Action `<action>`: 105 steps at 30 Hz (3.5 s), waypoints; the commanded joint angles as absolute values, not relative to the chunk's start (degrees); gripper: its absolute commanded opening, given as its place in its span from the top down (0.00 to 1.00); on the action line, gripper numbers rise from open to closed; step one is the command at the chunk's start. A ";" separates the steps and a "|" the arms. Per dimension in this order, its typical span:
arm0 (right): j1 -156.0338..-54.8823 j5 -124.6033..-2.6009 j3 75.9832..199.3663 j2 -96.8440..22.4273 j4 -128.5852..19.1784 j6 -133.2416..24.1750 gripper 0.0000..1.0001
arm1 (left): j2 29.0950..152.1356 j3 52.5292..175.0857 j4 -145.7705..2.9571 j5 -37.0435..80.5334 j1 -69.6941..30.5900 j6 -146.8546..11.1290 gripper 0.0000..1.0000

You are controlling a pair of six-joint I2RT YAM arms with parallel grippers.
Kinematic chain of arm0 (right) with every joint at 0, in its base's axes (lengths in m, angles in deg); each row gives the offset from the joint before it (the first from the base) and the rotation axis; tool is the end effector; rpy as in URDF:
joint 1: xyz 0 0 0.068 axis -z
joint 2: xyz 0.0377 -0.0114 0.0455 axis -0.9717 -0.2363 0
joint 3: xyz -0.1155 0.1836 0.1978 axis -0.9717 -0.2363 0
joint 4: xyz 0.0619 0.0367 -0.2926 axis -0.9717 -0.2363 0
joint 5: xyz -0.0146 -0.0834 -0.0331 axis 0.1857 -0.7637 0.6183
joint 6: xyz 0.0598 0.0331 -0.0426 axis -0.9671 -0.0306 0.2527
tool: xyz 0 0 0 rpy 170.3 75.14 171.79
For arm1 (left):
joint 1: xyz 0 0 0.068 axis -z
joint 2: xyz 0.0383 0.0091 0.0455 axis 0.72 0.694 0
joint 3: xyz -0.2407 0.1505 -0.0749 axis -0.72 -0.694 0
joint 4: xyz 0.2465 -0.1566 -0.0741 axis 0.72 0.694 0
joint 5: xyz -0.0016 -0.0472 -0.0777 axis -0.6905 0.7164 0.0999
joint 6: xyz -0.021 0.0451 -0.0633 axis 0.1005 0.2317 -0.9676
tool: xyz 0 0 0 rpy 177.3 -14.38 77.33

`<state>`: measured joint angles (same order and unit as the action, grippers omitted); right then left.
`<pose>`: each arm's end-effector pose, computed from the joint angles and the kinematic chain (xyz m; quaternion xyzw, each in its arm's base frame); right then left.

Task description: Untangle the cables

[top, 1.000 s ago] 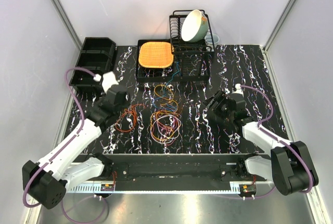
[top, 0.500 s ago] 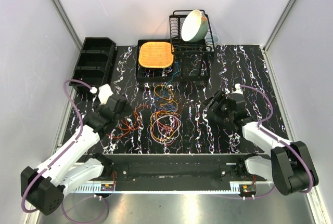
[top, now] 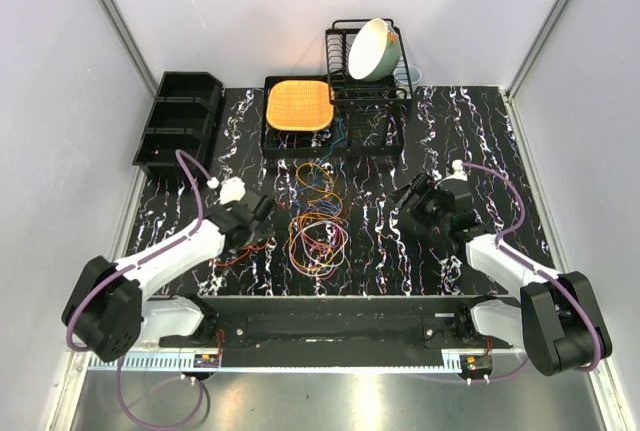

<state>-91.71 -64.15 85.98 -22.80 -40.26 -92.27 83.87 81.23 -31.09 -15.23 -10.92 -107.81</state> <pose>0.2714 0.0836 0.1557 0.1859 0.8397 0.2996 0.4129 0.2223 -0.1157 0.1676 -0.1838 0.9331 0.0458 0.3057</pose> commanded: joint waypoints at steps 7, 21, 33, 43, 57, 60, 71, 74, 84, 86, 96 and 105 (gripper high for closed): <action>-91.19 -62.90 86.83 -22.92 -37.94 -90.96 0.16 | 85.17 74.52 -41.35 -12.18 -17.57 -114.47 0.25; -90.92 -61.49 87.62 -24.68 -37.94 -90.61 0.16 | 87.45 71.35 -45.66 -12.62 -18.98 -115.87 0.58; -90.83 -61.31 87.70 -24.77 -37.85 -90.70 0.16 | 95.27 77.31 -45.74 -11.66 -19.07 -108.68 1.00; -90.66 -61.14 87.53 -24.59 -37.76 -90.70 0.16 | 86.23 105.06 -34.24 -19.65 -20.47 -92.69 1.00; -90.22 -60.78 86.83 -23.89 -37.15 -90.70 0.16 | 95.53 140.15 -34.67 -7.97 -38.03 -80.45 1.00; -90.13 -60.52 86.74 -23.89 -36.88 -90.79 0.16 | 99.05 142.18 -38.53 -5.07 -41.55 -80.28 1.00; -89.43 -59.12 86.47 -24.59 -35.48 -90.70 0.17 | 119.16 155.79 -51.10 3.46 -50.79 -80.80 1.00; -89.25 -58.59 86.47 -24.86 -34.95 -90.79 0.17 | 123.74 160.09 -54.35 3.12 -51.85 -80.10 1.00; -87.85 -56.74 85.60 -24.95 -33.10 -91.31 0.17 | 142.46 174.24 -63.68 2.23 -53.61 -78.78 1.00; -87.15 -55.96 84.72 -24.77 -31.71 -91.66 0.17 | 147.55 176.82 -67.33 1.01 -54.31 -78.87 1.00; -86.09 -55.16 84.10 -24.68 -30.73 -92.19 0.18 | 152.05 175.67 -74.66 -0.75 -54.31 -78.08 1.00; -85.74 -54.90 84.10 -25.03 -30.55 -92.37 0.18 | 154.60 176.11 -77.04 -0.14 -55.45 -79.40 1.00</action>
